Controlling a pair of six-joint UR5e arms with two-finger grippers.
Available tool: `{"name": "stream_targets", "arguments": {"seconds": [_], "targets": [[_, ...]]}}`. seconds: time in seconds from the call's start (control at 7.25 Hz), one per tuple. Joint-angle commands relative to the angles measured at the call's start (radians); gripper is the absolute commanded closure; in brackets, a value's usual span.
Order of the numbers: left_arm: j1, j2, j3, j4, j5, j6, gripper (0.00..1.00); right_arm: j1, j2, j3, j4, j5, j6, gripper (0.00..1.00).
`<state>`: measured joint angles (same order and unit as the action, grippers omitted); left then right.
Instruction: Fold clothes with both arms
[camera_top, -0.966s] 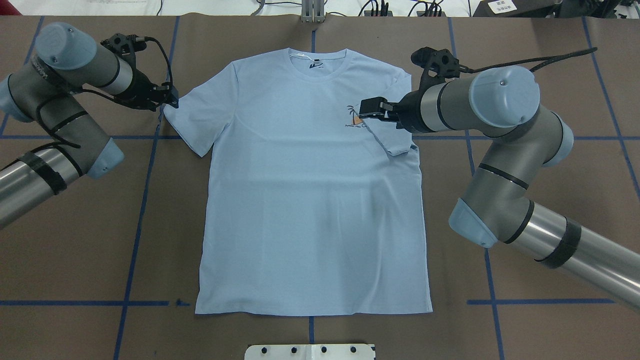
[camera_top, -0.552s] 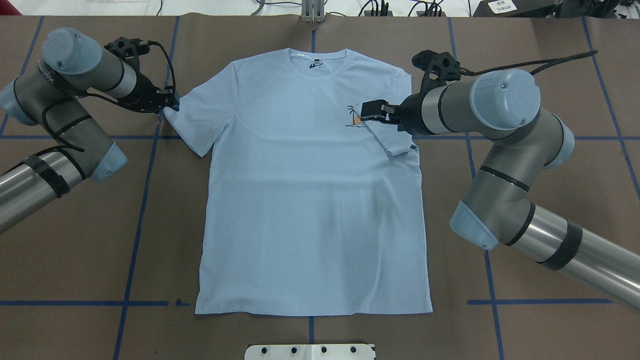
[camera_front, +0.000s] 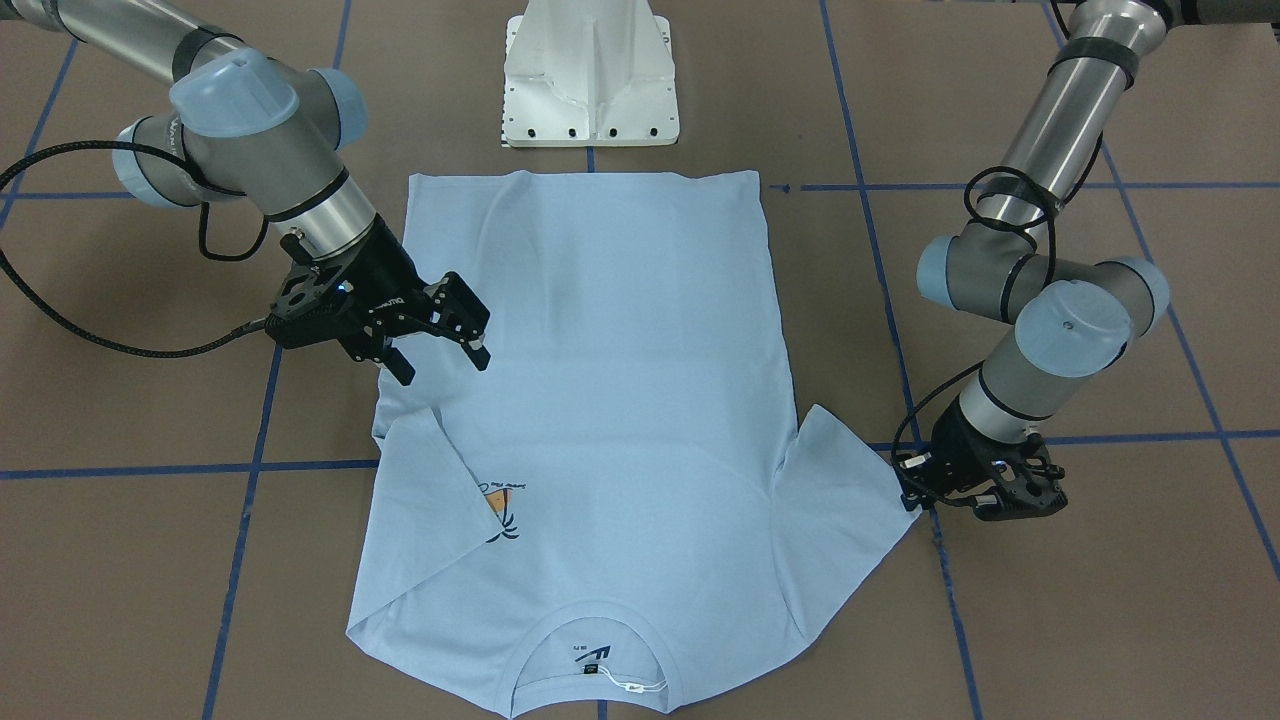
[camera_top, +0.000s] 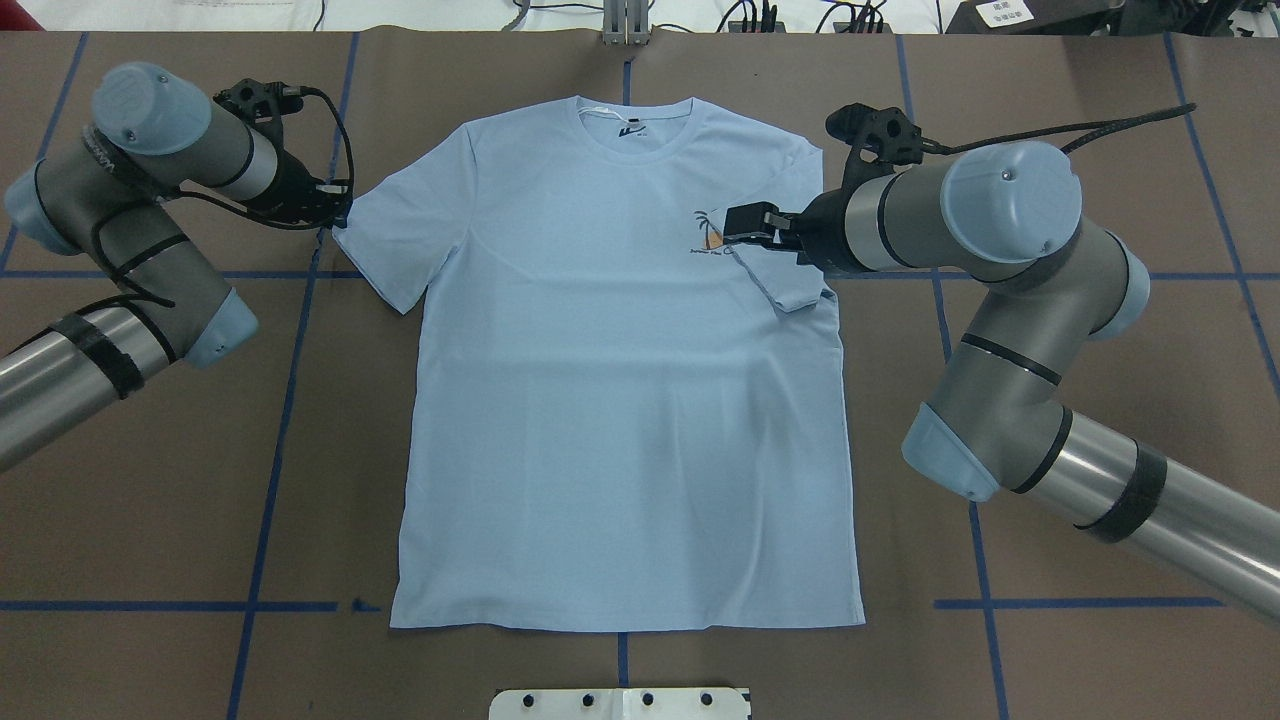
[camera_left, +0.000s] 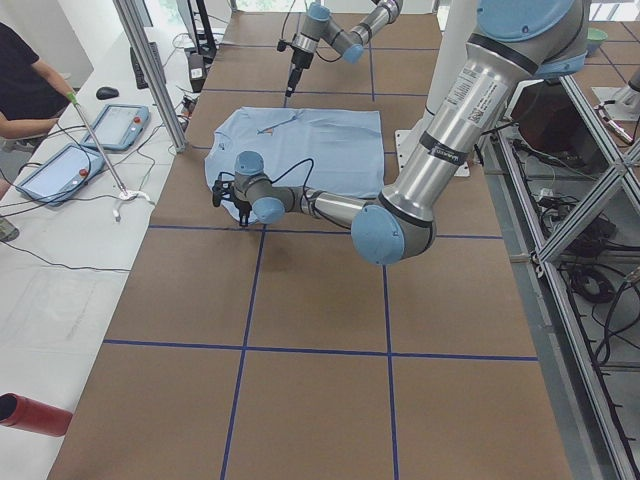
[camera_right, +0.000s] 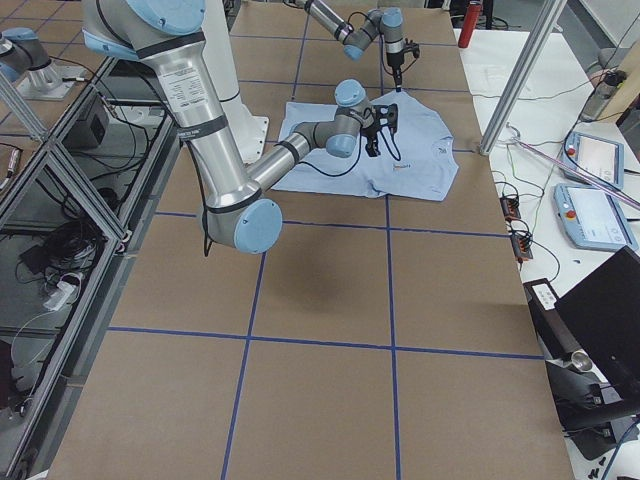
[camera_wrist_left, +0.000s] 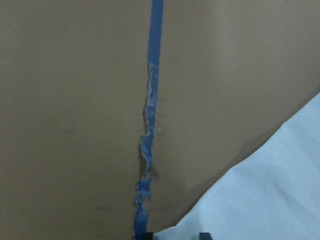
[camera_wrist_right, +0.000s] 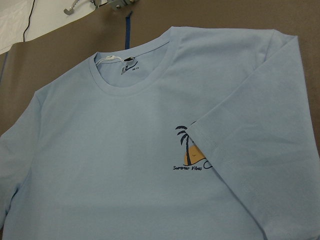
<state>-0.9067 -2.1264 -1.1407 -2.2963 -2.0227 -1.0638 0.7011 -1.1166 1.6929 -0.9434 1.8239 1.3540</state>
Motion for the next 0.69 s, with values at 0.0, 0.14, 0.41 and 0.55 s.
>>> {"name": "stream_targets", "arguments": {"seconds": [0.0,0.14,0.41,0.55], "targets": [[-0.001,-0.024,-0.01,0.021,-0.01,-0.005,1.0,0.0,0.0,0.001,0.0,0.0,-0.001,0.0],[0.0,-0.042,-0.049,0.062,-0.037,-0.03,1.0,0.0,0.0,0.001,0.0,0.002,-0.001,0.0],[0.049,-0.159,-0.087,0.173,-0.039,-0.192,1.0,-0.002,0.0,0.001,0.0,0.002,-0.001,0.0],[0.075,-0.203,-0.077,0.179,-0.036,-0.25,1.0,-0.003,0.0,-0.001,0.0,0.002,-0.001,0.0]]}}
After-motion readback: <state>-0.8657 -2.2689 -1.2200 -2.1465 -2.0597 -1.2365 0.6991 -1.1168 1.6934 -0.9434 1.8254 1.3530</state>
